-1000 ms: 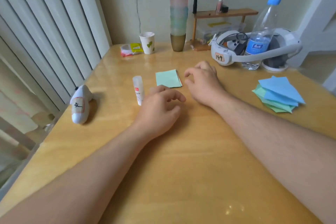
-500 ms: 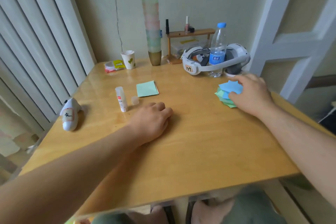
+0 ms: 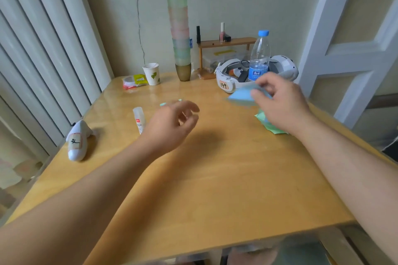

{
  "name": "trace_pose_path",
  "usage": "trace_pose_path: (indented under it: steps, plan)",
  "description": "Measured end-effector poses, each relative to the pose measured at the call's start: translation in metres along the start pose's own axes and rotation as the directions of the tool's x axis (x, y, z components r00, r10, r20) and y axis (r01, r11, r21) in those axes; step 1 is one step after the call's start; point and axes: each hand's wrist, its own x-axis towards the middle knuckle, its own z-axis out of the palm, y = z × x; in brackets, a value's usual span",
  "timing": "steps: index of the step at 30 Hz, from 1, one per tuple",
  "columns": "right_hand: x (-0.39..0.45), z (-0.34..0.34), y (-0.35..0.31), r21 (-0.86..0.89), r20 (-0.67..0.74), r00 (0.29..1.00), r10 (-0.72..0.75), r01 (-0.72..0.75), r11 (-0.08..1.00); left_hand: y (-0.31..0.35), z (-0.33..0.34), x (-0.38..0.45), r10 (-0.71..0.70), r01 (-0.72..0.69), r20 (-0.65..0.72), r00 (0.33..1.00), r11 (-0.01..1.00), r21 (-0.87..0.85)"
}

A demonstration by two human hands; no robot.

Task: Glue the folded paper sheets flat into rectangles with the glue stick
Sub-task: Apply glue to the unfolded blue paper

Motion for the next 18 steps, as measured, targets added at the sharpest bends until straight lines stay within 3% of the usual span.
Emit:
trace_pose_path:
  steps: [2,3,6,8,12,14,18]
  plan:
    - [0.005,0.016,-0.022,0.177,0.217,0.976,-0.002,-0.037,0.984,0.007,-0.006,0.003,-0.082,0.068,-0.036,0.996,0.958,-0.279]
    - [0.008,0.025,-0.029,0.219,0.313,0.95,-0.006,-0.066,0.973,0.009,-0.008,0.004,-0.126,0.111,-0.005,0.992,0.89,-0.442]
    - [0.013,0.055,-0.033,0.26,0.556,0.831,-0.01,-0.162,0.952,0.004,-0.006,0.006,-0.195,0.302,0.231,0.953,0.643,-0.704]
    - [0.014,0.073,-0.029,0.177,0.647,0.763,-0.003,-0.146,0.973,-0.009,0.002,0.005,-0.213,0.392,0.336,0.918,0.625,-0.675]
    - [0.012,0.099,-0.016,0.015,0.761,0.645,0.075,-0.133,0.991,-0.025,0.015,-0.007,-0.252,0.357,0.326,0.911,0.876,-0.323]
    - [0.01,0.106,-0.012,-0.019,0.778,0.623,0.078,-0.101,0.995,-0.023,0.019,-0.015,-0.225,0.286,0.296,0.928,0.94,-0.184]
    - [0.01,0.103,-0.01,-0.062,0.763,0.643,0.075,-0.043,0.997,-0.017,0.024,-0.019,-0.245,0.331,0.288,0.926,0.893,-0.304]
